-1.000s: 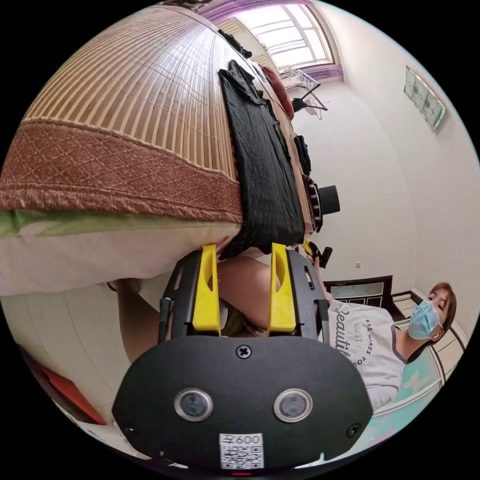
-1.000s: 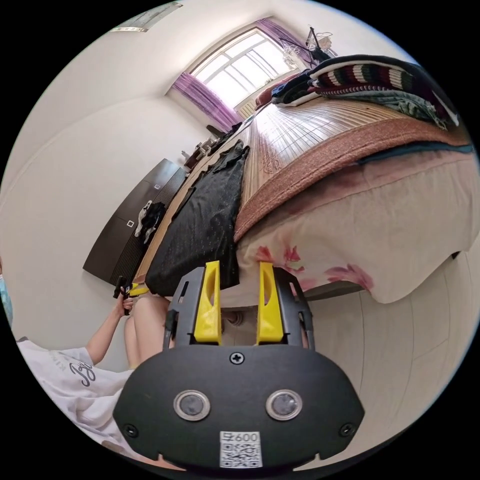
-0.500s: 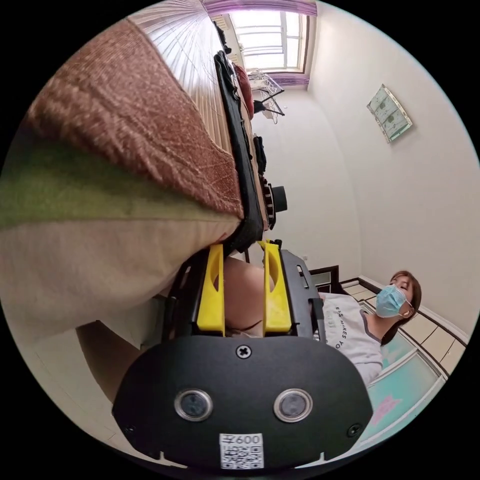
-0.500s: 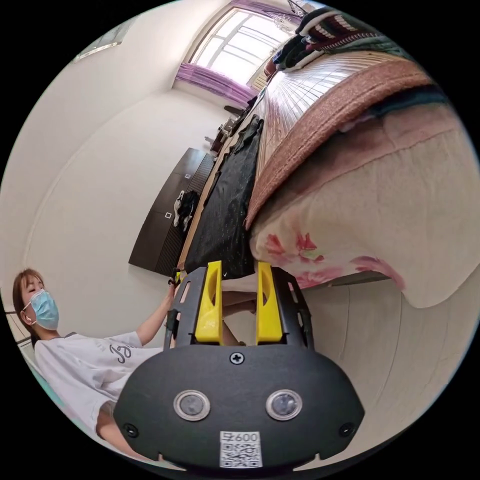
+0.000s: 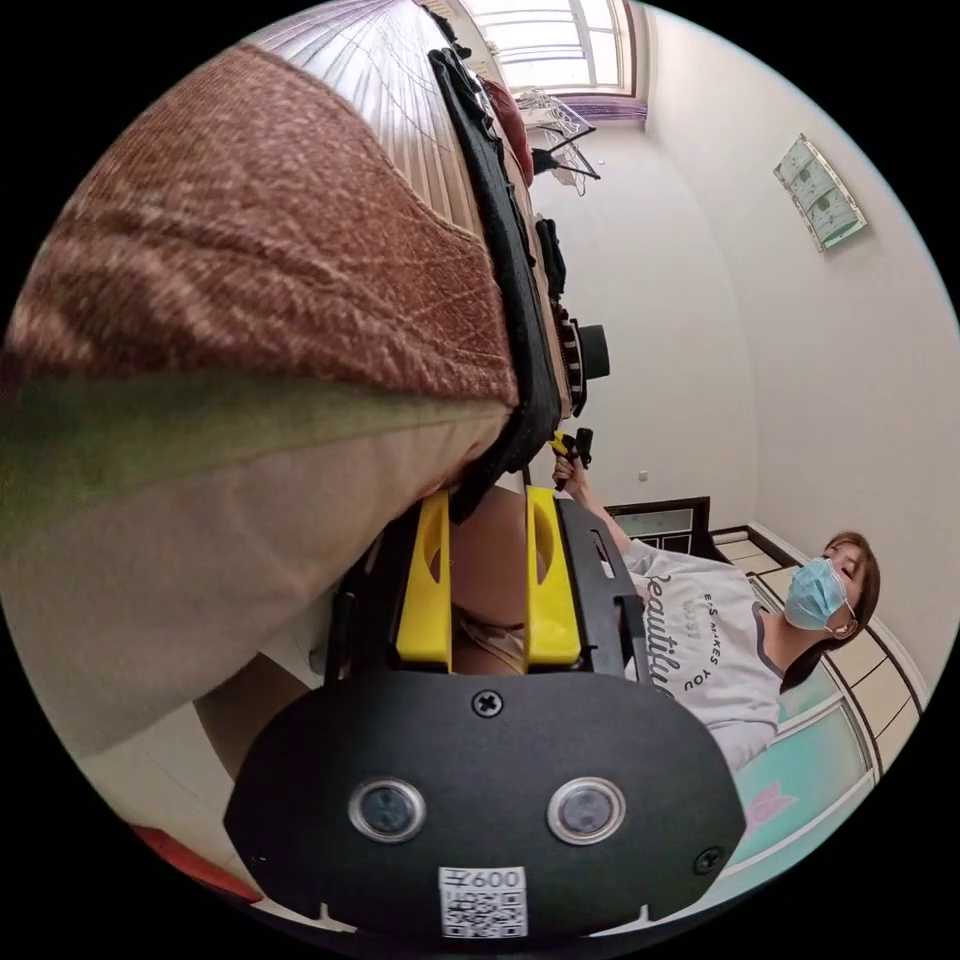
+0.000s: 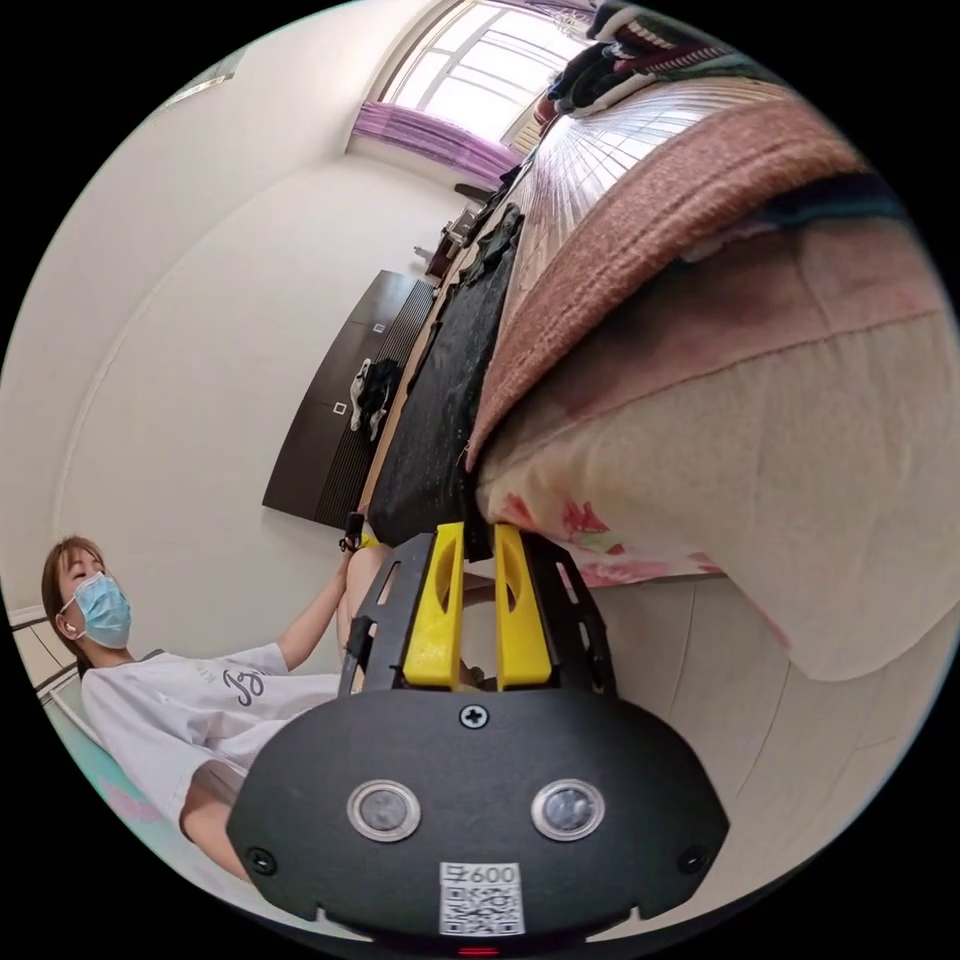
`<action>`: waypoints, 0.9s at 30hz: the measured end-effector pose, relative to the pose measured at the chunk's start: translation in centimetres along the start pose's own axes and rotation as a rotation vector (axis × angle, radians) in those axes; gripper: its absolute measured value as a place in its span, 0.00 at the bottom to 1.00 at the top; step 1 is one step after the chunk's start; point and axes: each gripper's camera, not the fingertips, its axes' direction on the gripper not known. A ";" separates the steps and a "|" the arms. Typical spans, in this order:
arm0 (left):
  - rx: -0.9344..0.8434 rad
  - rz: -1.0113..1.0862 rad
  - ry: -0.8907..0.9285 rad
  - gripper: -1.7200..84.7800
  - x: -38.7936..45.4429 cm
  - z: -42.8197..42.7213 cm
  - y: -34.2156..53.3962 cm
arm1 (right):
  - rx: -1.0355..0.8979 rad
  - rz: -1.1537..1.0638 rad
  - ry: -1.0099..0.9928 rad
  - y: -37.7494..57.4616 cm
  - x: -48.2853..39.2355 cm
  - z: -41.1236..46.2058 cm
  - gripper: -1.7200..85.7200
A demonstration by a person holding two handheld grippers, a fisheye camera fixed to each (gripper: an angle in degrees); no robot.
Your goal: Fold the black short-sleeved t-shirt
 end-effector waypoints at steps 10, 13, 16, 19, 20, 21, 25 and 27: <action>0.031 0.088 -0.046 0.04 0.2 -0.5 1.2 | 0.073 0.003 -0.005 1.6 1.5 1.1 0.01; 0.044 0.107 0.023 0.04 0.1 -0.8 1.8 | 0.115 -0.013 0.004 2.5 1.6 1.2 0.01; 0.171 0.180 0.194 0.04 0.7 -2.0 3.5 | 0.164 0.012 -0.044 3.5 2.5 1.6 0.01; 0.221 0.219 0.205 0.03 1.1 -2.7 4.3 | 0.238 0.015 -0.137 4.8 2.8 1.4 0.01; 0.229 0.226 0.215 0.03 1.1 -2.9 4.4 | 0.282 0.005 -0.185 5.5 2.7 1.0 0.01; 0.240 0.230 0.245 0.03 0.9 -2.9 4.5 | 0.305 0.001 -0.206 5.8 2.6 0.8 0.01; 0.259 0.252 0.308 0.04 0.8 -2.7 4.4 | 0.405 0.009 -0.267 7.4 2.0 0.1 0.01; 0.257 0.276 0.321 0.04 1.1 -2.6 4.3 | 0.454 0.020 -0.302 7.7 2.0 0.3 0.01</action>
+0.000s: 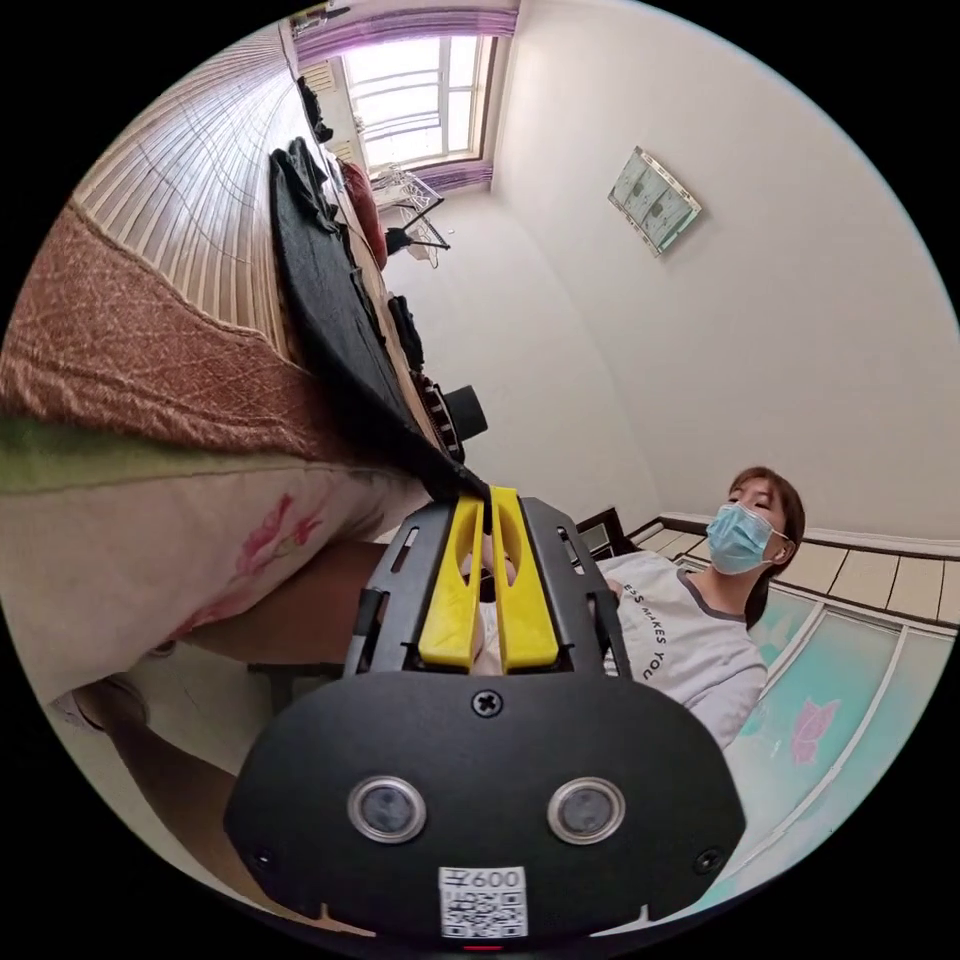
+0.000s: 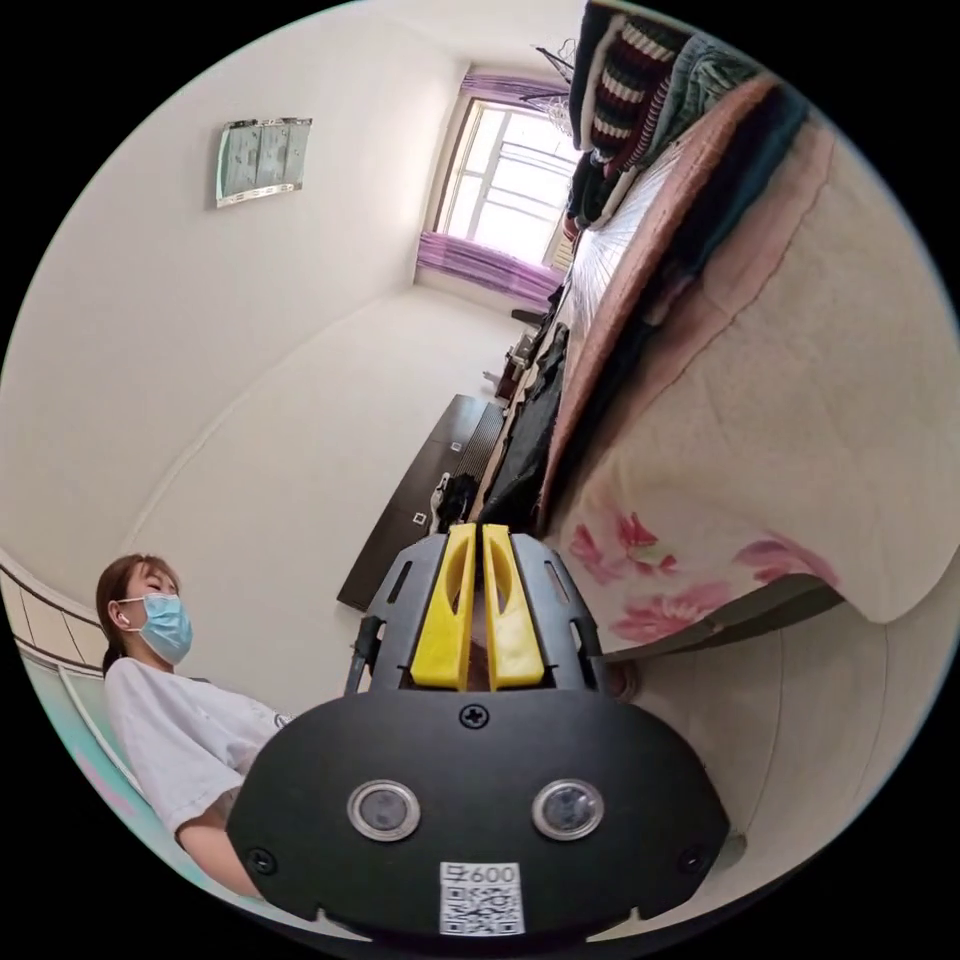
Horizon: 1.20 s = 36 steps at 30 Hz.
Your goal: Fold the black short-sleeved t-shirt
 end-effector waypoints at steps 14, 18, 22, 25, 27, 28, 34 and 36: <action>0.068 -0.133 -0.057 0.04 -2.3 -0.6 0.5 | 0.021 -0.076 0.209 0.5 0.9 7.8 0.01; 0.079 -0.192 -0.068 0.04 -3.0 -1.2 1.2 | 0.003 -0.193 0.353 2.1 -0.9 9.8 0.01; 0.055 -0.207 -0.085 0.04 -3.0 -0.9 1.4 | 0.043 -0.143 0.325 3.3 -0.2 10.3 0.01; 0.060 -0.195 -0.069 0.04 -2.6 -0.7 1.6 | 0.077 -0.160 0.337 4.4 -0.4 10.7 0.01; 0.068 -0.188 -0.072 0.04 -2.3 -0.6 1.8 | 0.112 -0.167 0.341 5.2 -0.4 10.9 0.01; 0.079 -0.182 -0.073 0.04 -2.2 -0.7 1.8 | 0.119 -0.165 0.348 5.5 -0.5 11.0 0.01; 0.121 -0.119 -0.047 0.04 -0.9 -0.6 1.8 | 0.124 -0.179 0.337 6.4 -0.5 10.9 0.01; 0.127 -0.111 -0.024 0.03 -0.7 -0.4 1.8 | 0.138 -0.185 0.337 6.7 -0.6 10.8 0.01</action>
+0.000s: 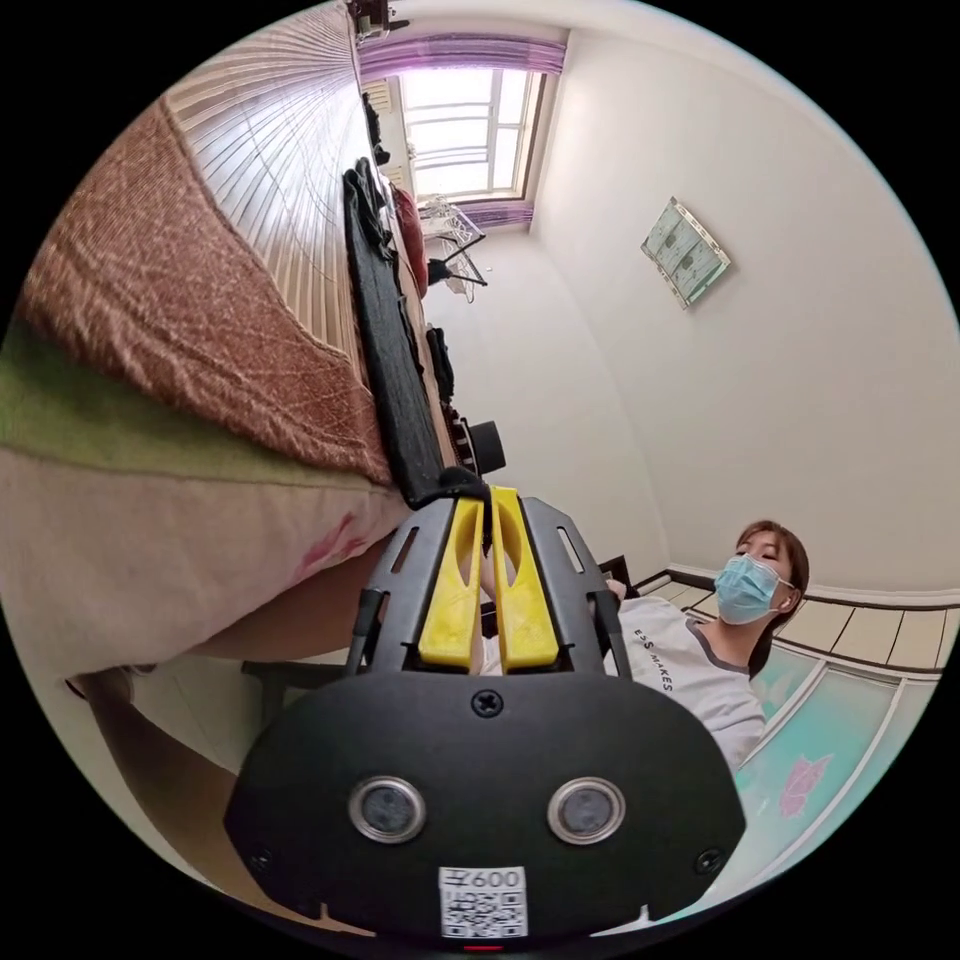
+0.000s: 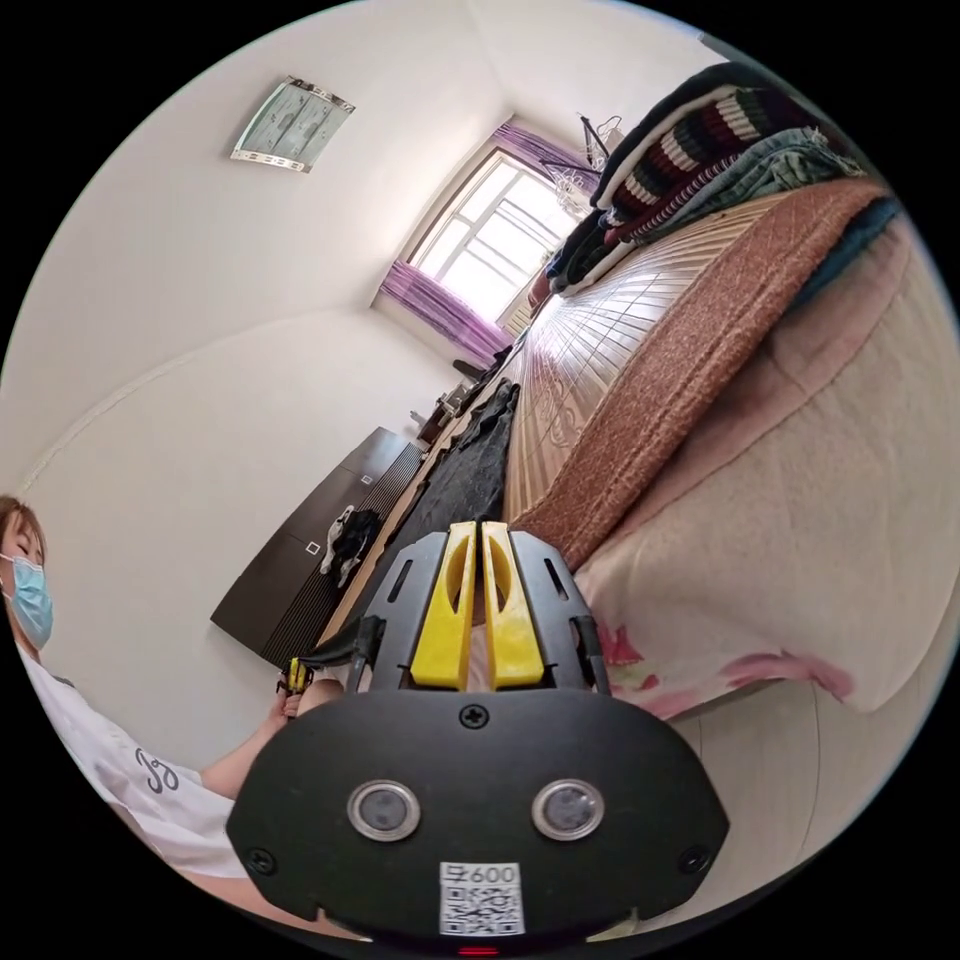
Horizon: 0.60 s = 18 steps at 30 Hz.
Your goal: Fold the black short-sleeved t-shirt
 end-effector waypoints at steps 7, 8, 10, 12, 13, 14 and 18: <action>0.013 0.036 0.077 0.03 1.0 1.1 -1.6 | -0.076 -0.016 -0.008 -1.2 0.1 -0.7 0.01; 0.023 0.038 0.072 0.03 1.1 1.1 -1.7 | -0.082 -0.003 -0.007 -1.4 0.2 -0.9 0.01; 0.058 0.036 0.087 0.03 1.1 1.3 -1.9 | -0.077 -0.006 0.007 -1.5 0.1 -1.3 0.01; 0.122 0.030 0.126 0.03 0.9 2.1 -1.7 | -0.056 -0.002 0.020 -1.5 0.1 -1.8 0.01; 0.166 0.012 0.110 0.03 0.8 2.4 -1.4 | -0.037 0.010 0.030 -1.4 0.1 -2.2 0.01; 0.191 -0.009 0.092 0.03 0.6 2.5 -1.1 | -0.021 0.019 0.050 -1.4 0.0 -2.6 0.01; 0.247 -0.048 0.052 0.03 0.6 3.8 0.0 | 0.001 0.032 0.110 -2.0 -0.6 -3.9 0.01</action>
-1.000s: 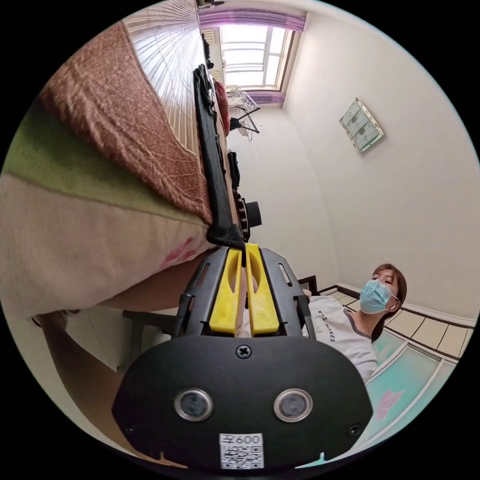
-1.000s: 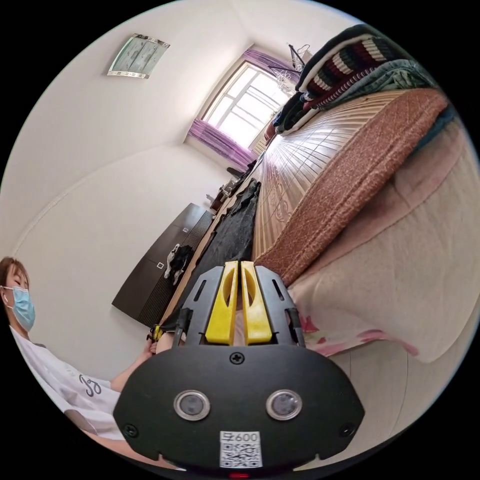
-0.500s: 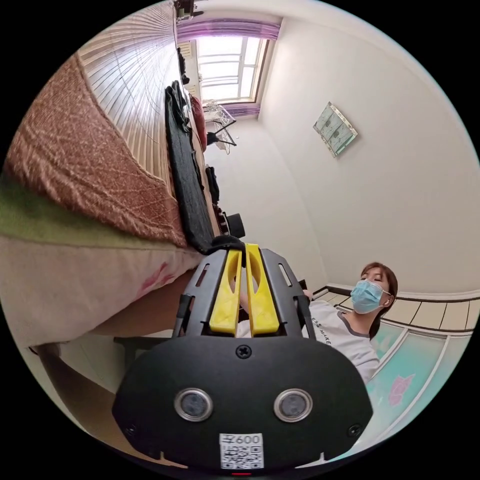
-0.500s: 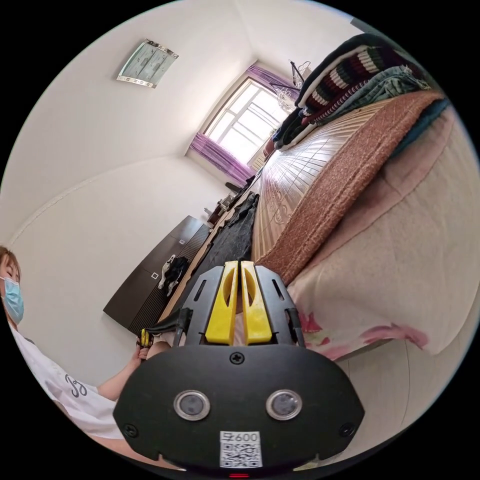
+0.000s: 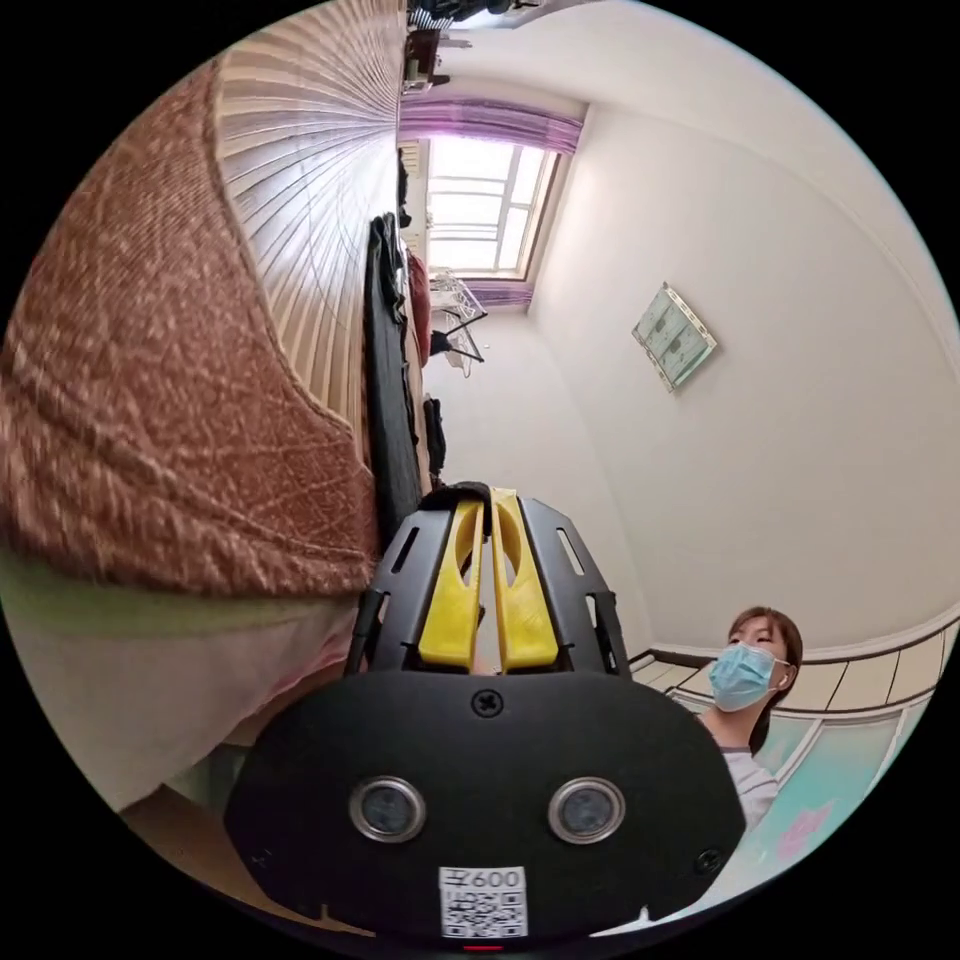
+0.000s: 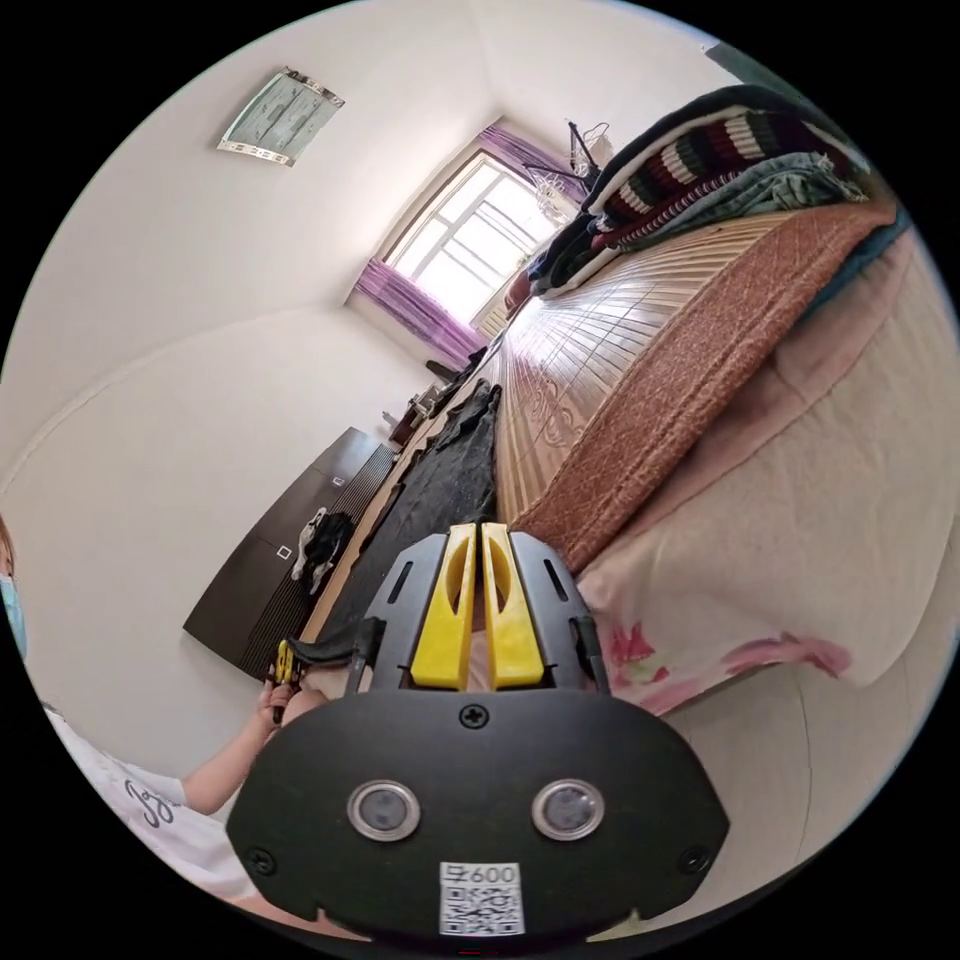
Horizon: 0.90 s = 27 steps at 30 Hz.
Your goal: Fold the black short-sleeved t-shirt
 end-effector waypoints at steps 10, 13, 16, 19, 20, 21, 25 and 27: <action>-0.135 0.147 -0.074 0.04 10.9 -0.3 4.1 | 0.102 0.324 -0.564 -3.4 4.0 -9.4 0.01; -0.157 0.140 -0.108 0.04 13.7 -0.5 5.9 | -0.071 0.601 -0.586 -3.6 5.5 -10.7 0.01; -0.156 0.094 -0.122 0.04 14.9 -1.1 7.8 | -0.147 0.668 -0.608 -4.0 5.2 -14.1 0.01; -0.161 -0.030 -0.124 0.04 16.1 -2.2 11.9 | -0.168 0.612 -0.633 -5.3 4.9 -18.6 0.01; -0.161 -0.043 -0.124 0.04 16.4 -2.3 12.7 | -0.141 0.599 -0.668 -5.7 4.7 -20.3 0.01; -0.160 -0.071 -0.120 0.04 17.0 -2.4 14.3 | -0.129 0.600 -0.694 -5.7 4.6 -21.0 0.01; -0.111 0.071 -0.070 0.03 22.0 -0.9 18.8 | -0.124 0.529 -0.950 -7.4 2.2 -23.1 0.01; -0.082 0.187 -0.041 0.03 24.6 -0.1 19.3 | -0.152 0.468 -0.970 -9.6 1.0 -23.0 0.01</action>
